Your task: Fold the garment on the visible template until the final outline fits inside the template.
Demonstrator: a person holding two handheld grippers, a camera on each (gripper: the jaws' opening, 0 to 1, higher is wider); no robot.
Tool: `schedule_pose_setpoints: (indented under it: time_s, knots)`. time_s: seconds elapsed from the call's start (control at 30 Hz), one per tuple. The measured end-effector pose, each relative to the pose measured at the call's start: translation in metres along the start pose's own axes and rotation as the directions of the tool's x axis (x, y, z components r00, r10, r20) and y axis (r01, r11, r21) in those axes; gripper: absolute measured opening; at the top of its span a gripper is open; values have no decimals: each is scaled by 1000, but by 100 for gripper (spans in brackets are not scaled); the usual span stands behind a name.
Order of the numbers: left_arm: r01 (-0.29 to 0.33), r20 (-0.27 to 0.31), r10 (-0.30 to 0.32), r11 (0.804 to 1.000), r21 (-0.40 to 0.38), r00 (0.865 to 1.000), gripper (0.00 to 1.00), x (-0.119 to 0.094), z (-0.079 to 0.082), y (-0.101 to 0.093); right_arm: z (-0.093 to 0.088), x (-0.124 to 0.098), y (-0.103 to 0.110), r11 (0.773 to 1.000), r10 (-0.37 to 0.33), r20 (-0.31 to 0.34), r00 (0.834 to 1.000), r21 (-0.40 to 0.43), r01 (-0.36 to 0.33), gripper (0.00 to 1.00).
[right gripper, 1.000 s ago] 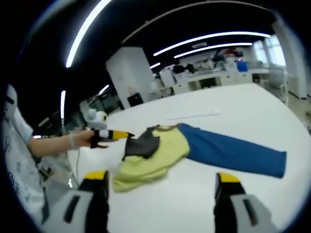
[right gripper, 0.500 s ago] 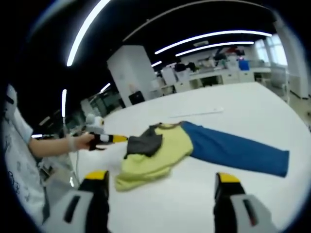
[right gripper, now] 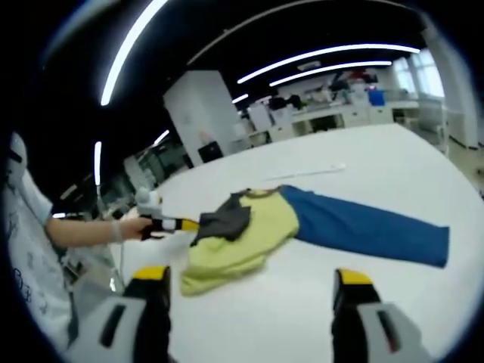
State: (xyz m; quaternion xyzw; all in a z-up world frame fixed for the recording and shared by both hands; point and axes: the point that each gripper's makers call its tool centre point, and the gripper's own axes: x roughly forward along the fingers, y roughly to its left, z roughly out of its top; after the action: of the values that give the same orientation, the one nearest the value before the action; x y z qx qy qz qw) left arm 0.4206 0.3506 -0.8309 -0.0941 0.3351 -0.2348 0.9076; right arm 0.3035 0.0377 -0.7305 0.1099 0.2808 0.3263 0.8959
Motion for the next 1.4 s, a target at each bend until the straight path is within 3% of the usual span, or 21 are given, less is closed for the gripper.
schedule_pose_setpoints:
  time_s: [0.27, 0.5, 0.67, 0.8, 1.0, 1.2, 1.4]
  knots:
    - [-10, -17, 11, 999, 46, 1000, 24, 2, -4, 1, -1, 1, 5, 1000, -2, -2, 1000, 3, 2, 88]
    - [9, -7, -9, 1000, 14, 1000, 16, -6, -5, 3, -2, 2, 2, 1000, 0, -5, 1000, 3, 0, 87]
    - [9, -4, -9, 1000, -13, 1000, 4, -12, -9, 5, -5, 3, 2, 1000, 2, -11, 1000, 4, -2, 87]
    - [13, -3, -13, 999, -39, 1000, 1, -19, -13, 10, -4, 5, 6, 1000, 5, -12, 1000, 3, -5, 87]
    - [19, 19, -18, 998, -56, 1000, 0, -26, -3, 6, -2, 7, 9, 1000, 10, -14, 1000, -4, -10, 87]
    - [-25, 45, 26, 999, -24, 999, 0, -53, 8, 28, 0, 9, 15, 1000, 17, -17, 1000, -16, -17, 87]
    - [-112, 53, 113, 994, -18, 992, 0, -91, 8, 78, -1, 14, 19, 999, 26, -27, 999, -18, -27, 87]
